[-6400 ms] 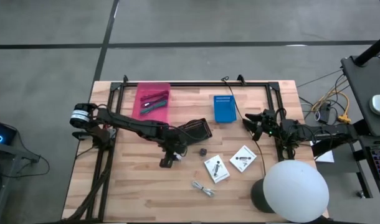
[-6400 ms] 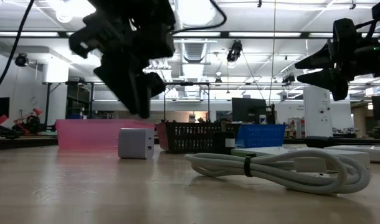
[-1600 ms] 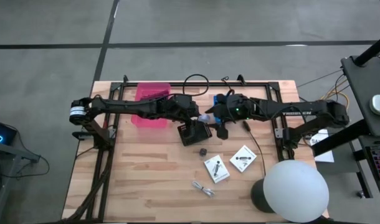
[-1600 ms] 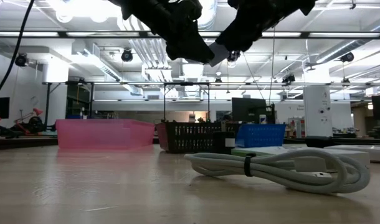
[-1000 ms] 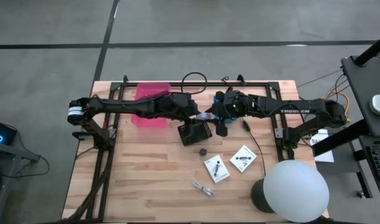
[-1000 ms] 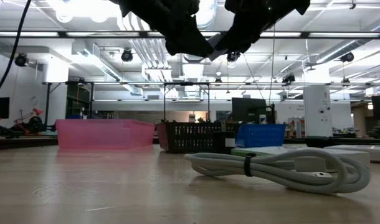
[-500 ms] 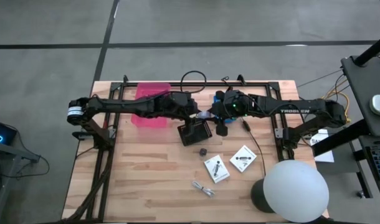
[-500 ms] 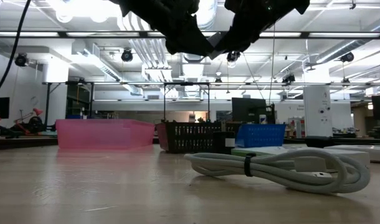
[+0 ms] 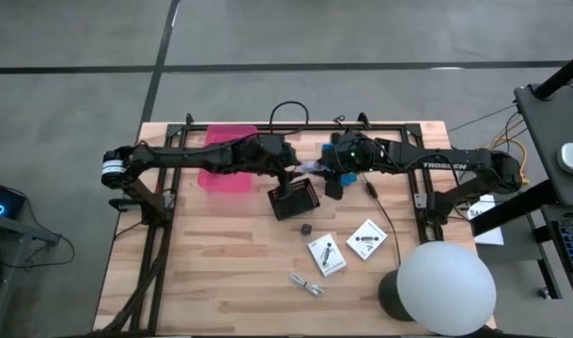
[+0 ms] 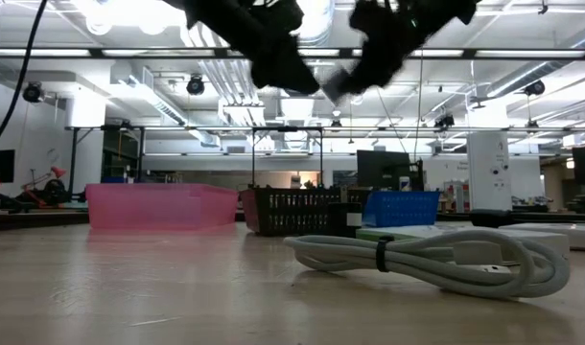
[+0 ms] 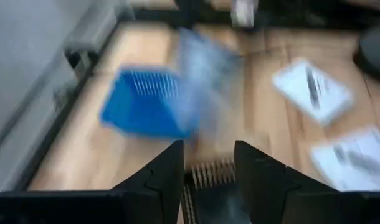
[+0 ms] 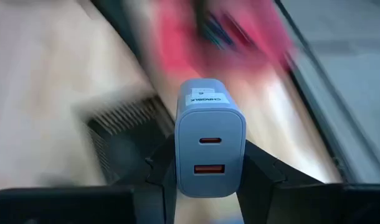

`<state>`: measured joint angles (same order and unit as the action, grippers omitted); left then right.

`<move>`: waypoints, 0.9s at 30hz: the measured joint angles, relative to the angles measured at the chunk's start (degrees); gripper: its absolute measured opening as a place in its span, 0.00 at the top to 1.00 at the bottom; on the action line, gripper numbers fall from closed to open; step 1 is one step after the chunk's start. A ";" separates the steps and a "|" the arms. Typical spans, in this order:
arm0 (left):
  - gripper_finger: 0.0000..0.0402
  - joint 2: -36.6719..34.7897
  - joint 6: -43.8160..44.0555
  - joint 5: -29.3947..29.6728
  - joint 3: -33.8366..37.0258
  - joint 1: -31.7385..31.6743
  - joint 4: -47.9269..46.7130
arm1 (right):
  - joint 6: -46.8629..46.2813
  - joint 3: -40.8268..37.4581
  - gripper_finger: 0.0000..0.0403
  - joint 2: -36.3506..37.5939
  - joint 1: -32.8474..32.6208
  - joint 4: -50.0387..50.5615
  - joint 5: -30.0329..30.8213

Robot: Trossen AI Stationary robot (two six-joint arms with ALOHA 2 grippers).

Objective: Pick and place items into bin
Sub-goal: Put the blue charger adapter into the blue bin

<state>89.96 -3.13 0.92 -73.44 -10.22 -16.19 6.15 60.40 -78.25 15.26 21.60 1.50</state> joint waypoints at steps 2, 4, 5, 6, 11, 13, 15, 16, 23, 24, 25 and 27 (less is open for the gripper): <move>0.66 -0.26 0.01 1.12 -0.09 -0.08 -1.31 | -0.18 -0.13 0.74 -0.23 0.77 1.01 1.97; 0.63 -0.34 0.01 3.30 -0.03 -0.22 -6.24 | -0.34 -0.05 0.74 -0.07 1.24 3.85 3.82; 0.60 -0.40 -0.01 4.26 -0.01 -0.32 -8.02 | -0.39 -0.06 0.74 0.04 1.71 4.74 3.87; 0.58 -0.52 -0.01 4.87 -0.01 -0.35 -9.20 | -0.39 -0.09 0.74 0.00 1.94 5.20 3.70; 0.50 -1.30 -0.01 5.38 -0.04 -0.30 -12.57 | -0.46 -0.93 0.74 -0.23 4.91 5.71 4.26; 0.49 -1.30 0.18 5.37 -0.04 -0.24 -12.65 | -1.94 -1.42 0.74 -0.14 6.27 5.64 3.93; 0.48 -1.63 1.88 5.39 -0.04 -0.24 -12.88 | -3.25 -2.26 0.74 -0.26 7.65 5.65 3.21; 0.48 -1.79 3.00 5.41 -0.04 -0.29 -12.98 | -3.45 -2.71 0.74 -0.27 8.39 5.68 3.15; 0.48 -2.28 4.39 5.53 -0.04 -0.33 -13.06 | -4.64 -5.45 0.74 -0.75 12.35 5.23 2.76; 0.48 -2.28 4.40 5.56 -0.04 -0.33 -13.00 | -4.90 -5.82 0.74 -1.04 12.81 5.26 2.53; 0.48 -2.28 4.43 5.61 -0.04 -0.33 -12.97 | -4.99 -6.12 0.74 -1.35 13.29 5.12 2.37; 0.48 -2.28 4.47 5.70 -0.04 -0.33 -12.85 | -5.14 -6.70 0.74 -2.33 14.03 5.29 2.67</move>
<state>87.68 1.34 6.61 -73.47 -10.55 -29.04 1.01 53.70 -80.58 29.29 26.89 4.17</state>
